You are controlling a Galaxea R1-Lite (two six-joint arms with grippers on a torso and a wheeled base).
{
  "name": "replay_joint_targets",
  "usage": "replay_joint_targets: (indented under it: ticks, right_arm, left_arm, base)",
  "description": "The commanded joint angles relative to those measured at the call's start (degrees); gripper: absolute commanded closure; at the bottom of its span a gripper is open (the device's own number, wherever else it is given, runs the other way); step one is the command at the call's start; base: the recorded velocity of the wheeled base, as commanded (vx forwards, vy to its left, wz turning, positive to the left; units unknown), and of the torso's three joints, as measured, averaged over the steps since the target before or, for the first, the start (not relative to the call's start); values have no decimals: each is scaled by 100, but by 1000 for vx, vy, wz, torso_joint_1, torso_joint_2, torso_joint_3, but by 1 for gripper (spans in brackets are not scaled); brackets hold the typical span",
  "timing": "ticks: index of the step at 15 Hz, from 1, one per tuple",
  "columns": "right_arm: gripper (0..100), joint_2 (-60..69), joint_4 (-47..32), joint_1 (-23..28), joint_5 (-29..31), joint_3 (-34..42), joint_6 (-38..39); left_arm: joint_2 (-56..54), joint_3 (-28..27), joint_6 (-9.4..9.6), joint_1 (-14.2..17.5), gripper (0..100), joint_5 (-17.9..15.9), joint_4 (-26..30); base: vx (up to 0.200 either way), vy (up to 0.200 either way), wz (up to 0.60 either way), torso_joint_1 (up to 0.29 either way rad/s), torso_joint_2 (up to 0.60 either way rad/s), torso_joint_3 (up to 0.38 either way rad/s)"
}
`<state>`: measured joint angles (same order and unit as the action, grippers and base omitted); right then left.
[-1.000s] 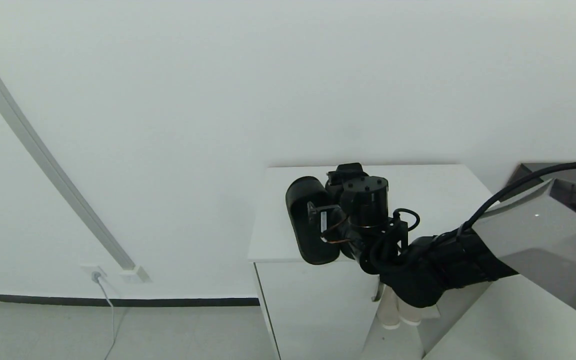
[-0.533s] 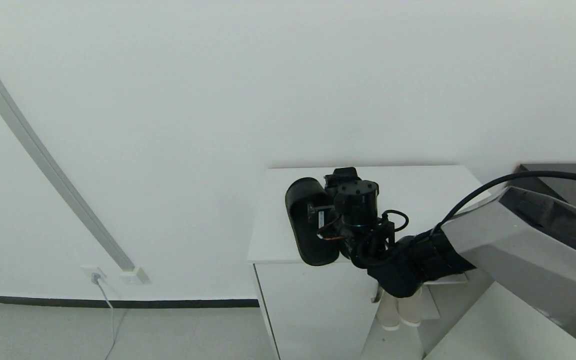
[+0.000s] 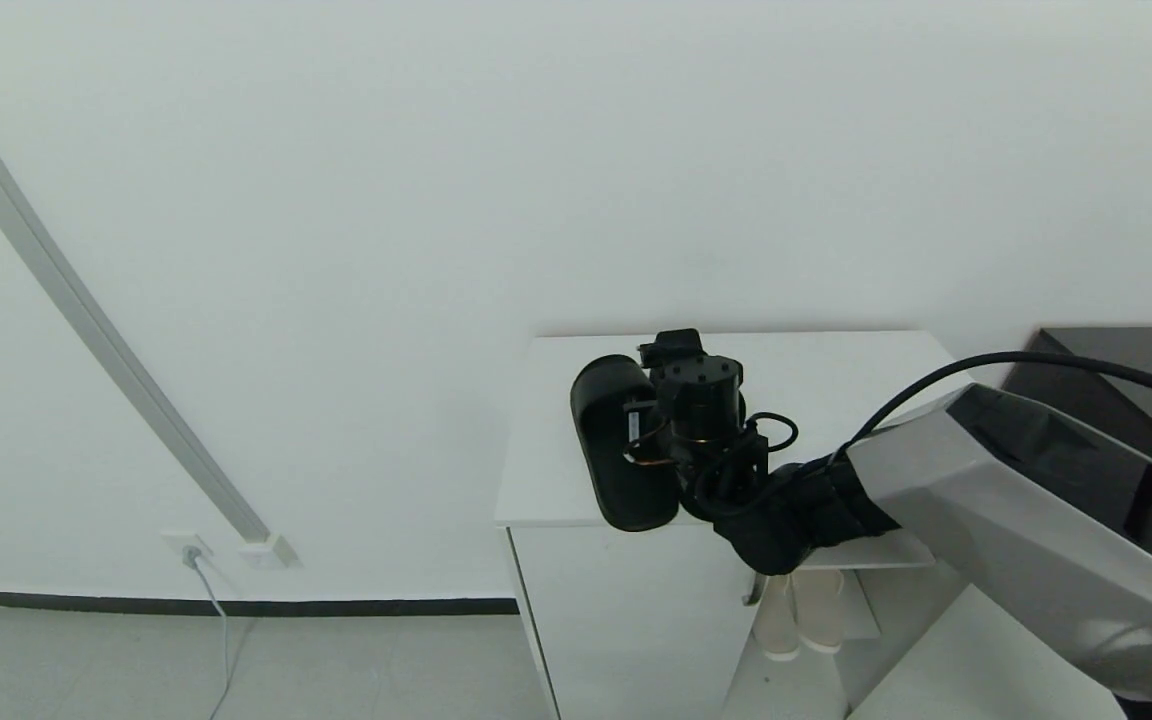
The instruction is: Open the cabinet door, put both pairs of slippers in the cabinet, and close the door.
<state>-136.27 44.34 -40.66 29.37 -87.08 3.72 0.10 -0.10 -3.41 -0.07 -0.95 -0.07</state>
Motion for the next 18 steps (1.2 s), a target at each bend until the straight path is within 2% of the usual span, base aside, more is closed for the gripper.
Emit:
replay_joint_targets:
  ticks: [1, 5, 9, 11, 12, 15, 16, 18]
  right_arm:
    - [100, -58, 14, -13, -1, -11, -3]
    - [100, 294, 119, -57, 8, 261, 6]
    - [100, 1709, 128, -364, -238, 1501, -117]
    - [100, 2429, 110, -426, -634, 2292, -135]
    - [100, 2535, 110, -426, -722, 2415, -135]
    - [100, 3686, 75, -399, -1689, 3953, -126]
    - [100, 3932, -13, -382, -1961, 4164, -126]
    - [100, 4249, -382, -303, -2058, 4375, -126]
  left_arm:
    - [8, 1, -1, -1, 100, 7, -1]
    - [8, 1, -1, -1, 100, -2, -1]
    - [8, 1, -1, -1, 100, -2, -1]
    - [8, 1, 7, -1, 100, -2, -1]
    - [8, 1, 7, -1, 100, -2, -1]
    - [8, 1, 7, -1, 100, -2, -1]
    - [8, 1, 7, -1, 100, -2, -1]
    - [8, 1, -1, -1, 100, -2, -1]
  base:
    - [0, 0, 0, 0, 0, 0]
    - [0, 0, 0, 0, 0, 0]
    - [0, 0, 0, 0, 0, 0]
    - [0, 0, 0, 0, 0, 0]
    - [0, 0, 0, 0, 0, 0]
    - [0, 0, 0, 0, 0, 0]
    - [0, 0, 0, 0, 0, 0]
    - [0, 0, 0, 0, 0, 0]
